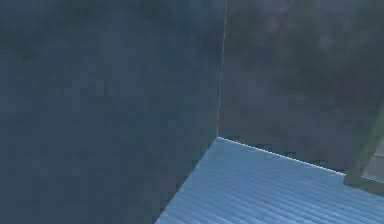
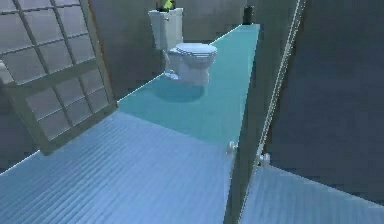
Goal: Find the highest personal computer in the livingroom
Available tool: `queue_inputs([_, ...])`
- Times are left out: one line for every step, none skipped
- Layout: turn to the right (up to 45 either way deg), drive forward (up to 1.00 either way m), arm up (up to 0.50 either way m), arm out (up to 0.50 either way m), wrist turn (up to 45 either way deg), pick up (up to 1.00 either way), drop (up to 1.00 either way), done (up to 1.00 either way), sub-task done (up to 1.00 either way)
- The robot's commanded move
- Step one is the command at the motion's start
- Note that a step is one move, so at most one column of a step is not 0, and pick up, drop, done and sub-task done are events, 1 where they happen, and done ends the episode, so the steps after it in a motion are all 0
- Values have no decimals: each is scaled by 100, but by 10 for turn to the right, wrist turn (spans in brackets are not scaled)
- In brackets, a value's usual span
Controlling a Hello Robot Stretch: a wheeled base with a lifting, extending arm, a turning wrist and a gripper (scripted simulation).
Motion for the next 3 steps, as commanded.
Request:
queue_inputs([240, 0, 0, 0, 0, 0, 0, 0, 0])
queue_inputs([0, 30, 0, 0, 0, 0, 0, 0, 0])
queue_inputs([450, 0, 0, 0, 0, 0, 0, 0, 0])
